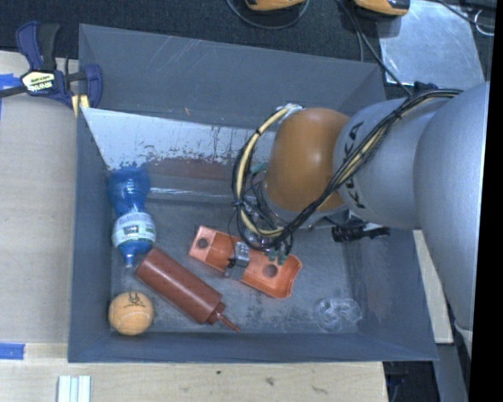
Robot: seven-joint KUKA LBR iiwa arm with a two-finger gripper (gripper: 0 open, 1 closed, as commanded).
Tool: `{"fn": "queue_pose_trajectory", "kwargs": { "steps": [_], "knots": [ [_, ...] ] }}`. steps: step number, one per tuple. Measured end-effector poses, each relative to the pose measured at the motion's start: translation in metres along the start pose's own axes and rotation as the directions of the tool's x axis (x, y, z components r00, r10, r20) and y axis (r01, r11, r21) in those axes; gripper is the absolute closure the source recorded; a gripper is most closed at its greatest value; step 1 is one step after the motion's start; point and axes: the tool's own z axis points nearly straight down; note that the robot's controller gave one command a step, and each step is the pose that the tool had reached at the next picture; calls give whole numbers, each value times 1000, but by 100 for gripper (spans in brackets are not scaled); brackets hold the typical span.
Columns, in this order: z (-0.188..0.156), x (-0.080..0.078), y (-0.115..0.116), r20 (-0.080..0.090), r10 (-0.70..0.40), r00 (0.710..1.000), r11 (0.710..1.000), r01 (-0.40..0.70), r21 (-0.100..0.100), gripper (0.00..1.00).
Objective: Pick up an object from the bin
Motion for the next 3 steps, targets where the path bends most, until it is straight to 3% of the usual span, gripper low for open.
{"fn": "queue_pose_trajectory", "kwargs": {
  "steps": [1, 2, 3],
  "knots": [
    [11, 13, 8, 1, -575, 818, 818, 575, 0, 100],
    [11, 13, 8, 1, -575, 818, 818, 575, 0, 100],
    [-144, 8, 13, 4, -600, 800, 800, 600, 0, 100]
  ]
}}
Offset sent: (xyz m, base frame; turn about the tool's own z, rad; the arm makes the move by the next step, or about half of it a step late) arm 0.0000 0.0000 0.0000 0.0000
